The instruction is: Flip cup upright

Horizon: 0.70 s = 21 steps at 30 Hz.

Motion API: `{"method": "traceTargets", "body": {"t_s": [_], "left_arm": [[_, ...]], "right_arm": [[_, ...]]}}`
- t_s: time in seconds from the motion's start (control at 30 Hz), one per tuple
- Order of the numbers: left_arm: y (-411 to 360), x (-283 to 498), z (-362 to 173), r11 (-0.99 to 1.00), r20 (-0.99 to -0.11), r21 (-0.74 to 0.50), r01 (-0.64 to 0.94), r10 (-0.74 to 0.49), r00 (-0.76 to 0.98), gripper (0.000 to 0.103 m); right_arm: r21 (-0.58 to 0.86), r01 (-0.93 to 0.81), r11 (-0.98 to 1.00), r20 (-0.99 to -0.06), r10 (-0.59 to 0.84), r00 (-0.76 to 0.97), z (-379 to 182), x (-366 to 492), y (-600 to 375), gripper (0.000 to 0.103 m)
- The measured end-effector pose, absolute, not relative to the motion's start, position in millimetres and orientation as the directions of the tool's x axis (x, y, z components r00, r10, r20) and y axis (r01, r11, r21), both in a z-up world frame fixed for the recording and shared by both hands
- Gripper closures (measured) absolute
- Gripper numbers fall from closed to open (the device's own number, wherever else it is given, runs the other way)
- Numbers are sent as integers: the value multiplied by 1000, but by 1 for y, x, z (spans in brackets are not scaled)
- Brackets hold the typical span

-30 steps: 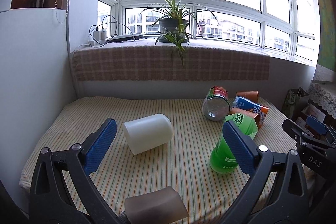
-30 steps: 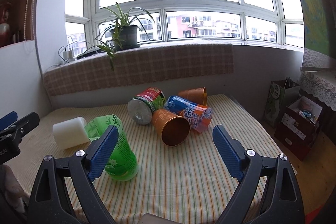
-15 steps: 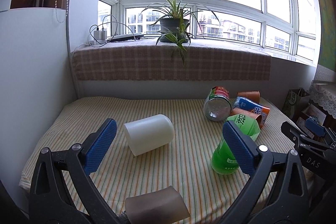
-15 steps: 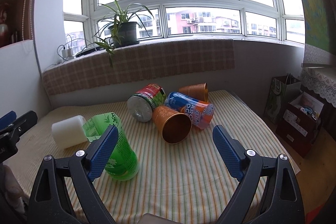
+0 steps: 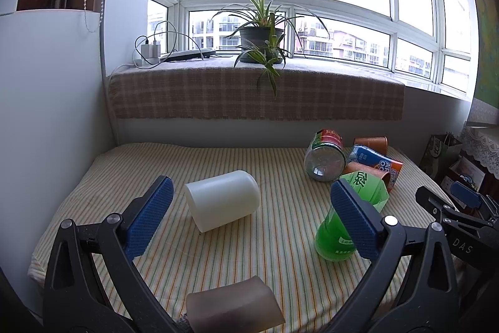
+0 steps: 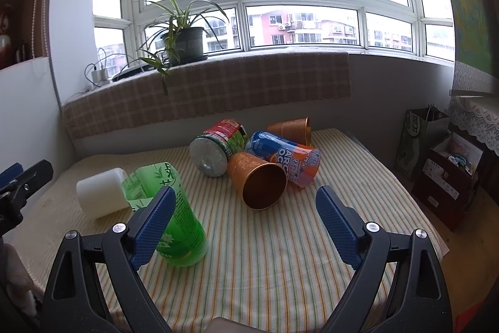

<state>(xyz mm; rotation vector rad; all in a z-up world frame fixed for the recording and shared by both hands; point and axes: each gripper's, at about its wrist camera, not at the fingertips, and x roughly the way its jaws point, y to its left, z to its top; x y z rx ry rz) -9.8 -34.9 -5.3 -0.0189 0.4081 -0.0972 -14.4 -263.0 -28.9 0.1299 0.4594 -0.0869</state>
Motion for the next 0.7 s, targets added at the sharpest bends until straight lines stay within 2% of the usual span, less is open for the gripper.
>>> {"method": "traceTargets", "body": {"t_s": [0.7], "left_arm": [[-29, -6, -6, 996, -399, -37, 85, -93, 912, 1]], "right_arm": [[108, 81, 991, -483, -19, 875, -36, -9, -260, 12]]}}
